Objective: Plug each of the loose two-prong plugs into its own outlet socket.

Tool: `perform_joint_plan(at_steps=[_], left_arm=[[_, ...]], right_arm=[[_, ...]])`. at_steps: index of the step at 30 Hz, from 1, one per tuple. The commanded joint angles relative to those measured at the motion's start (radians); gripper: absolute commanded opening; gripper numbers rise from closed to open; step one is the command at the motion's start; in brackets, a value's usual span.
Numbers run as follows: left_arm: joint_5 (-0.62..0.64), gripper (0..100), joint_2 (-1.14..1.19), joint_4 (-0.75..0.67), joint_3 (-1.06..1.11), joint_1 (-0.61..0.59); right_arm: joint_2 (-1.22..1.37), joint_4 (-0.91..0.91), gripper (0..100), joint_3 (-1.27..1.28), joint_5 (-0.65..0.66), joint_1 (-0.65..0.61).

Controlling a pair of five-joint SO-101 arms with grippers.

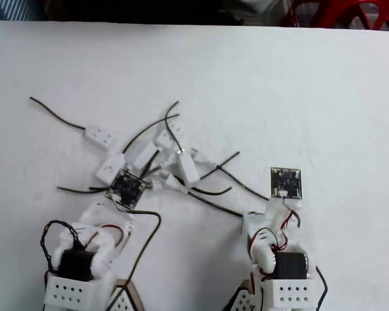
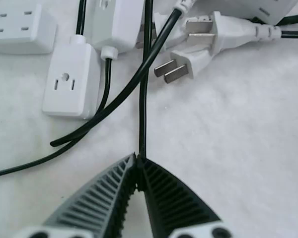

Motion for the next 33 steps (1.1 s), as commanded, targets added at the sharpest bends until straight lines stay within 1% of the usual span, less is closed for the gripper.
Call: perform_joint_plan(at_steps=[1, 12, 22, 24, 26, 30, 33], left_arm=[[-0.012, 3, 0.001, 0.011, -0.003, 0.007], [-0.012, 3, 0.001, 0.011, -0.003, 0.007], [-0.015, 3, 0.001, 0.014, -0.011, -0.007], [-0.015, 3, 0.001, 0.008, -0.021, -0.051], [-0.015, 3, 0.001, 0.008, -0.049, -0.120], [-0.012, 3, 0.001, 0.006, -0.077, -0.274], [-0.014, 3, 0.001, 0.006, -0.080, -0.312]], right_arm=[[0.002, 0.007, 2.0, 0.006, 0.003, 0.008], [0.002, 0.007, 2.1, 0.006, 0.003, 0.004], [0.002, 0.007, 2.3, 0.006, 0.006, -0.102], [0.002, 0.007, 2.4, 0.005, 0.008, -0.107], [0.002, 0.007, 2.5, -0.008, 0.008, -0.107], [0.002, 0.008, 2.5, -0.084, 0.009, -0.050], [0.002, -0.044, 2.6, -0.104, 0.017, -0.044]])
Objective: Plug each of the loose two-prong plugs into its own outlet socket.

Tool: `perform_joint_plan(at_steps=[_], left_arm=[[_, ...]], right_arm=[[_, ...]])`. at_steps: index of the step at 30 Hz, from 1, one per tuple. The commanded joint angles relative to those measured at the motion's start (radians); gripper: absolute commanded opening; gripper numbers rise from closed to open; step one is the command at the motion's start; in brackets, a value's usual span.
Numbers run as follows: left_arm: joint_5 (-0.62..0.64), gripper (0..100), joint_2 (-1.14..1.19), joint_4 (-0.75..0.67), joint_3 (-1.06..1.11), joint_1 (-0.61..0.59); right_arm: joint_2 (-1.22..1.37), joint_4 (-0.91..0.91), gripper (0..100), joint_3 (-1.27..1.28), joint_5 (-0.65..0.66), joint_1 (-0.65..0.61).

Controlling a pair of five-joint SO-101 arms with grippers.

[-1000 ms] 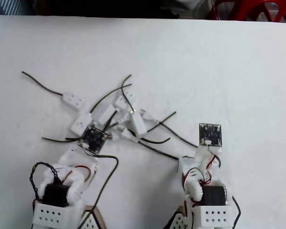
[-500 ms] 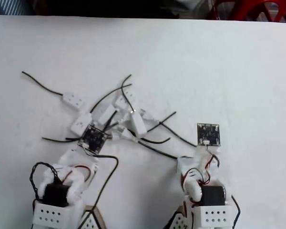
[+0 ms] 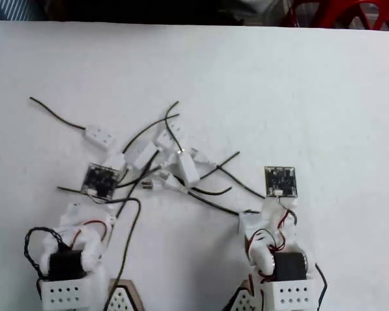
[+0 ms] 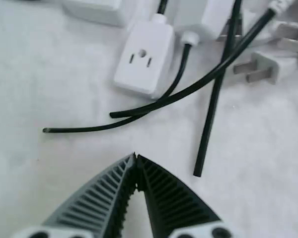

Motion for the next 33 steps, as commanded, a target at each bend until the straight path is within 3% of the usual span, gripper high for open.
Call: perform_joint_plan(at_steps=[1, 8, 14, 18, 23, 33], left_arm=[[-0.008, 3, -0.001, 0.006, -0.055, -0.068], [-0.008, 3, -0.001, 0.006, -0.049, -0.070], [-0.008, 3, -0.001, 0.006, -0.049, -0.070], [-0.008, 3, -0.001, 0.006, -0.049, -0.070], [-0.008, 3, -0.001, 0.009, -0.049, -0.070], [-0.008, 3, -0.001, 0.008, -0.029, -0.071]], right_arm=[[0.004, -0.081, 2.8, -0.054, 0.012, 0.010], [0.013, -0.265, 1.7, -0.118, -0.138, 0.041], [0.016, -0.171, 1.7, -0.298, -0.215, -0.128], [0.070, -0.220, 1.7, -0.311, -0.236, -0.182], [0.297, -0.325, 1.8, -0.379, -0.270, -0.186], [0.940, -0.275, 1.8, -0.829, -0.419, -0.340]])
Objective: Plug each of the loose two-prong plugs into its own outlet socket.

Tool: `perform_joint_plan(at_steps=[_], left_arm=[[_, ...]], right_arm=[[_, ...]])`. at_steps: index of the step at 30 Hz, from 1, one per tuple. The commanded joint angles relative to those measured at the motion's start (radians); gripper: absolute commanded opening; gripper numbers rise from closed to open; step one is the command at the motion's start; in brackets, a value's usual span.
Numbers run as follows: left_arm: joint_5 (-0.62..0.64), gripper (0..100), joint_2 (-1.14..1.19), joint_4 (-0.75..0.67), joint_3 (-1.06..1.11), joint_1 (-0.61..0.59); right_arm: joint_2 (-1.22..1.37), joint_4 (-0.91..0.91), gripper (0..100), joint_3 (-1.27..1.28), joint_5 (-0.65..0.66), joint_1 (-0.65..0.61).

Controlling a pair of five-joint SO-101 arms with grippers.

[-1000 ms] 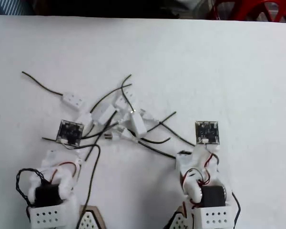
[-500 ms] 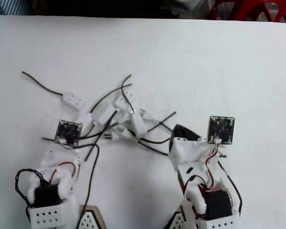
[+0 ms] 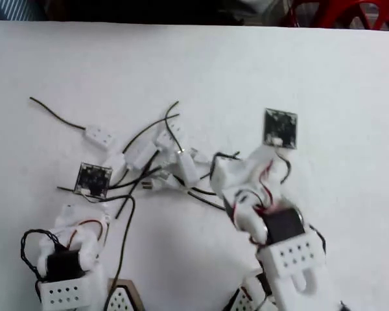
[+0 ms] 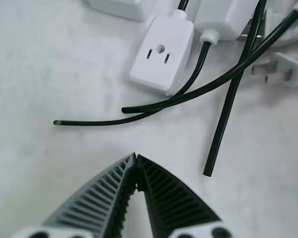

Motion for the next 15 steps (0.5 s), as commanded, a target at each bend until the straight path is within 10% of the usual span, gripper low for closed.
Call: perform_joint_plan(at_steps=[1, 15], left_arm=[[-0.008, 3, -0.001, 0.008, -0.028, -0.012], [-0.008, 3, -0.001, 0.008, -0.025, -0.012]], right_arm=[[0.199, 0.002, 1.8, -0.147, -0.041, -0.061], [0.645, -0.001, 21.7, -0.394, -0.293, -0.125]])
